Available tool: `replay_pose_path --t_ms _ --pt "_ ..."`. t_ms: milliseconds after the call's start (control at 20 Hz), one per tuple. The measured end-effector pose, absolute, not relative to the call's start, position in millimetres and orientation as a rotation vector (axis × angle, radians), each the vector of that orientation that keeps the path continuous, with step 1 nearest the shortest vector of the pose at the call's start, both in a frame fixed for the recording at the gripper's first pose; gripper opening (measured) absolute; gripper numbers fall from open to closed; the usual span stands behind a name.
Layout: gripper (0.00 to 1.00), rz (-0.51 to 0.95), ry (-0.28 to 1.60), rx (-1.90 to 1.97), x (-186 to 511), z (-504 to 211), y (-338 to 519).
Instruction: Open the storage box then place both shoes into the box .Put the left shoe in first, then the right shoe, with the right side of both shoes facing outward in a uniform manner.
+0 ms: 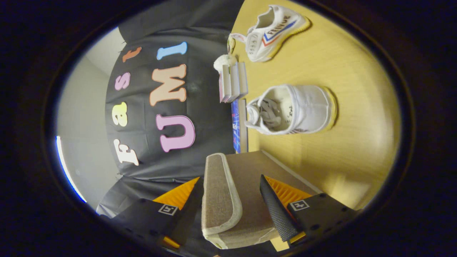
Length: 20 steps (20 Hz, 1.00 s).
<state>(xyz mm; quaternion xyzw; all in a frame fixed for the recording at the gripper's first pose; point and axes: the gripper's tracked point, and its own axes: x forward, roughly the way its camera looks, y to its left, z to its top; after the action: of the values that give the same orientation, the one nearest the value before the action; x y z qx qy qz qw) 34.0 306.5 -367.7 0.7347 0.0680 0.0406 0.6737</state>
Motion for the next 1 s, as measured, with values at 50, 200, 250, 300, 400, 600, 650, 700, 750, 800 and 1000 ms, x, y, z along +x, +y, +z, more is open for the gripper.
replay_pose_path --t_ms 50,200,250,300,400,600,650,700,750,800,1000 --pt "0.97 0.093 0.131 1.666 33 -366 309" --pt "0.87 0.083 0.055 1.704 39 -360 303" --pt "0.84 0.076 0.047 1.703 40 -360 306" --pt "0.81 0.072 0.048 1.692 42 -361 309" --pt "0.62 0.072 0.006 1.691 41 -350 308" --pt "0.24 0.049 -0.023 1.668 28 -348 306" --pt "0.14 0.054 -0.037 1.65 42 -340 301" --pt "0.05 0.057 -0.023 1.617 43 -341 304" --pt "0.05 0.063 -0.027 1.586 45 -333 306" --pt "0.05 0.07 -0.033 1.568 45 -325 305" --pt "0.03 0.099 -0.077 1.528 39 -284 298"
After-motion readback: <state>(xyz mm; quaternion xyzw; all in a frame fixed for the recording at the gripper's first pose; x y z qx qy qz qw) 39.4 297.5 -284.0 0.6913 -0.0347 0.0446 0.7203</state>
